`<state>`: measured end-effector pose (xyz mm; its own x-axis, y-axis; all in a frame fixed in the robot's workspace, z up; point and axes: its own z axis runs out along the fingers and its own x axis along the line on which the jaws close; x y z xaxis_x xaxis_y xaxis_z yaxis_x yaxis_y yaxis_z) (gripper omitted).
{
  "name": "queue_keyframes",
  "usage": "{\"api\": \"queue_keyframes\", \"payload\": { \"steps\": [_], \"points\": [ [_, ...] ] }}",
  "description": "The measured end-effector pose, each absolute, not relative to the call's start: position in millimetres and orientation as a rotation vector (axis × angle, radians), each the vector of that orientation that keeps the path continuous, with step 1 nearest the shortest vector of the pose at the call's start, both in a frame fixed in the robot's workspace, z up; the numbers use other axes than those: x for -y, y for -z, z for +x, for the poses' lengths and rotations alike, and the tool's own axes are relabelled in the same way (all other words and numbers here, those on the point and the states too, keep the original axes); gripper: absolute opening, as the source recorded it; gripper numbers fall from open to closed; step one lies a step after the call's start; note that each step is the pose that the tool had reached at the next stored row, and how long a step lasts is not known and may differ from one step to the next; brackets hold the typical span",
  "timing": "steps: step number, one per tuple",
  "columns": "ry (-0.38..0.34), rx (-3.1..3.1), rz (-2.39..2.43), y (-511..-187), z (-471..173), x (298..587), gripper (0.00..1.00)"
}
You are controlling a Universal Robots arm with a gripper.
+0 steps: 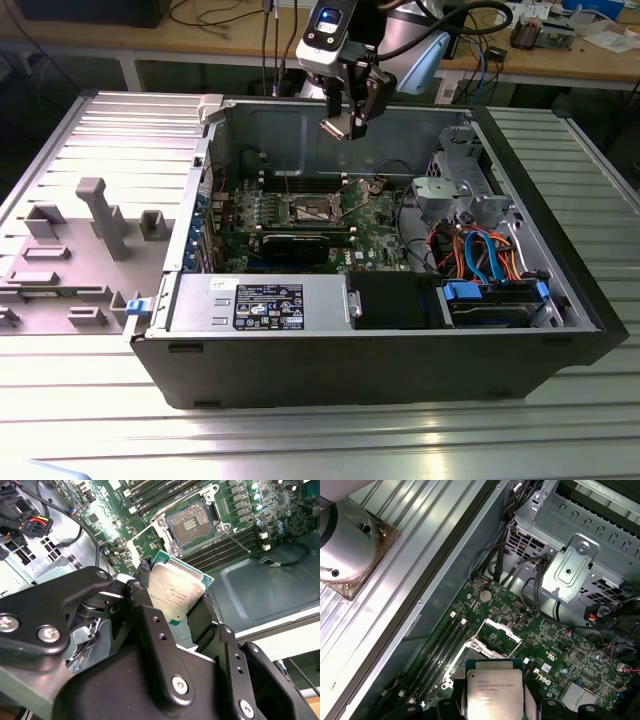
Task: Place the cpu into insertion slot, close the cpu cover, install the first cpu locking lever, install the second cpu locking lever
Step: 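Place the cpu into insertion slot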
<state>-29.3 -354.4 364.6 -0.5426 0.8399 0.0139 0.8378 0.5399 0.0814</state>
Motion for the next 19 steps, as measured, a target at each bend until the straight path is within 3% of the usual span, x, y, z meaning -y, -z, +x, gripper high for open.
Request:
{"api": "queue_keyframes", "payload": {
  "steps": [19],
  "points": [
    [-0.119, -2.629, 1.657, -363.0, -32.4, 354.5, 0.55]
  ]
}}
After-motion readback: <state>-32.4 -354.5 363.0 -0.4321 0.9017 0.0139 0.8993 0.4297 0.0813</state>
